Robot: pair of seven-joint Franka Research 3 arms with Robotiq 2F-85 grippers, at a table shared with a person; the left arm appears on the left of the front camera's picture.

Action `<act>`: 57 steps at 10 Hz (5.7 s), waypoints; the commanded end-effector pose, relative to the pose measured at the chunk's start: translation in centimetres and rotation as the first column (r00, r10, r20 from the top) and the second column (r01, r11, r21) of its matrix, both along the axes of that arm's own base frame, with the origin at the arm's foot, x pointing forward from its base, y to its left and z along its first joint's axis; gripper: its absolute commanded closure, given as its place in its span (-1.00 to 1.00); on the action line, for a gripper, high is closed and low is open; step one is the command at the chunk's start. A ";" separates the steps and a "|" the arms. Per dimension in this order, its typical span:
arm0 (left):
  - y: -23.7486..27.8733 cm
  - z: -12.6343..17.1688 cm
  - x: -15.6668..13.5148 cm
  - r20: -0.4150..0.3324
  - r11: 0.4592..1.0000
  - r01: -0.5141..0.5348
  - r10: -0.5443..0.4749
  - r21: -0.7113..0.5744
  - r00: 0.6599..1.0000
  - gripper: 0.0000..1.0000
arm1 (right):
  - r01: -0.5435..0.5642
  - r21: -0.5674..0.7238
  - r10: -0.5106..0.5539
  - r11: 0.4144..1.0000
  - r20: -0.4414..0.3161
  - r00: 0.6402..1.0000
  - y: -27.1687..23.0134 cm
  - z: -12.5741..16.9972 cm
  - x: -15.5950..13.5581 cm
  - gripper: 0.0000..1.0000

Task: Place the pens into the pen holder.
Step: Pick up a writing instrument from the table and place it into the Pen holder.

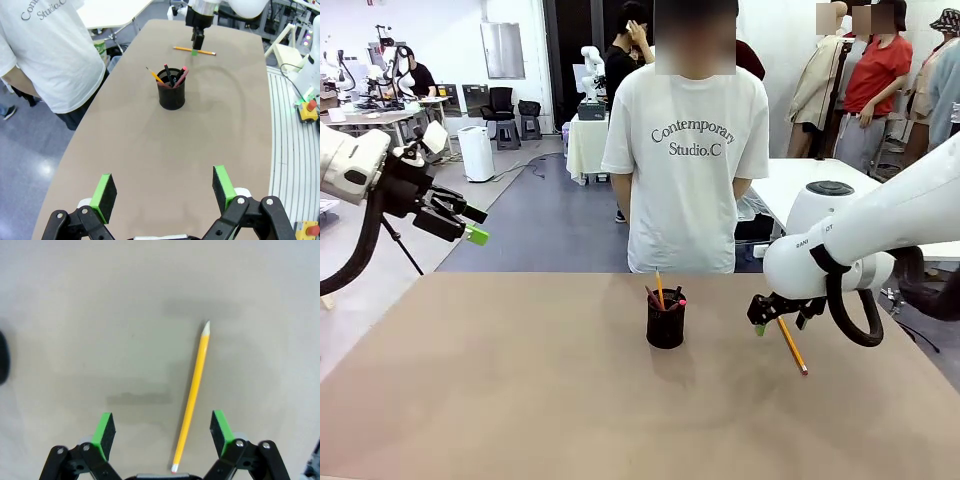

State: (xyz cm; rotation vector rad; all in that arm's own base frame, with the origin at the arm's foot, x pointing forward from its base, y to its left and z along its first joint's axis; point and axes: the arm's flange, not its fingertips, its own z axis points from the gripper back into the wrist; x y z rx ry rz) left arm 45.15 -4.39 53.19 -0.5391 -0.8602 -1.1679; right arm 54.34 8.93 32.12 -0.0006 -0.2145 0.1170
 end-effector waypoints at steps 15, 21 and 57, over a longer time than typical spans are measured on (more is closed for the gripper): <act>0.2 0.1 0.0 0.001 1.000 -0.004 0.004 -0.002 1.000 -1.00 | 0.207 -0.024 -0.209 0.978 -0.127 0.970 -2.3 -2.2 7.0 -1.00; 0.2 0.1 0.0 0.001 1.000 -0.004 0.004 -0.002 1.000 -1.00 | 0.189 0.002 -0.186 0.982 -0.161 0.969 -3.2 -2.8 7.7 -0.65; 0.2 0.1 0.0 0.001 1.000 -0.004 0.004 -0.002 1.000 -1.00 | -0.669 0.723 0.333 0.173 0.596 0.731 -6.0 8.5 7.6 1.00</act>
